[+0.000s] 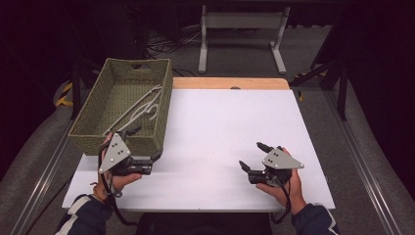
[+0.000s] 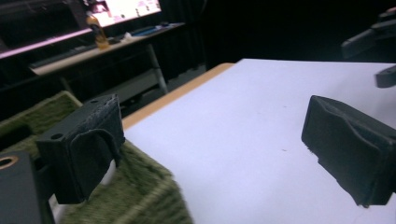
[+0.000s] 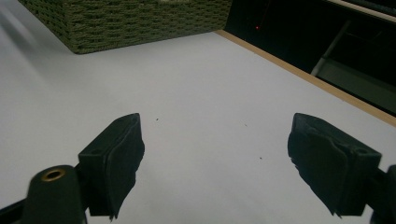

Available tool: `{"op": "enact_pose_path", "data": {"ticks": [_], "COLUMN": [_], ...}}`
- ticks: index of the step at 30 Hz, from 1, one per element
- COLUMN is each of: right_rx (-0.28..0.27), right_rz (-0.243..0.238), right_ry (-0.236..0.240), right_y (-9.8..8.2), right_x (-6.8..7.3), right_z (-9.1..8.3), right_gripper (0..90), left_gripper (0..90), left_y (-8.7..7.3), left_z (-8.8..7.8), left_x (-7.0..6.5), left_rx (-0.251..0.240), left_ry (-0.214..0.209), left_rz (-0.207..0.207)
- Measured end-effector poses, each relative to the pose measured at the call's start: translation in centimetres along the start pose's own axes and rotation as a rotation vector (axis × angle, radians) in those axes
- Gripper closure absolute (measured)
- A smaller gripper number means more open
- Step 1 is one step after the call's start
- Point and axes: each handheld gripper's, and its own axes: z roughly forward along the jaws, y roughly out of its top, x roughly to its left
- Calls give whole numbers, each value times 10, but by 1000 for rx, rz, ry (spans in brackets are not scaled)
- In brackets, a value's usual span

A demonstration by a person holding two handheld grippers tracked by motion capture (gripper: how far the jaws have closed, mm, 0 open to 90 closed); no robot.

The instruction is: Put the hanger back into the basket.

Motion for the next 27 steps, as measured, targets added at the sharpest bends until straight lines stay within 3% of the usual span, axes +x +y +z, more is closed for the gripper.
{"op": "enact_pose_path", "data": {"ticks": [3,5,11,14,23,27], "right_rx": [4,-2,4,3,16,21], "right_rz": [-15,-19,-26,-28,-26,-26], "right_ry": [0,-3,-6,0,-1,-10], "right_y": [0,0,-4,-7,-11,-13], "right_x": [3,5,10,13,15,13], "right_z": [1,0,0,-2,0,2], "right_gripper": [185,185,185,184,164,145], "left_gripper": [65,75,69,67,56,48], "left_y": [-6,-11,-25,-32,-52,-56], "left_z": [4,5,11,11,4,4], "left_x": [-10,-17,-27,-26,-20,-17], "left_rx": [18,13,70,91,159,168], "left_ry": [-19,-11,-50,-62,-53,-57], "left_rz": [30,32,25,-4,-5,-34]}}
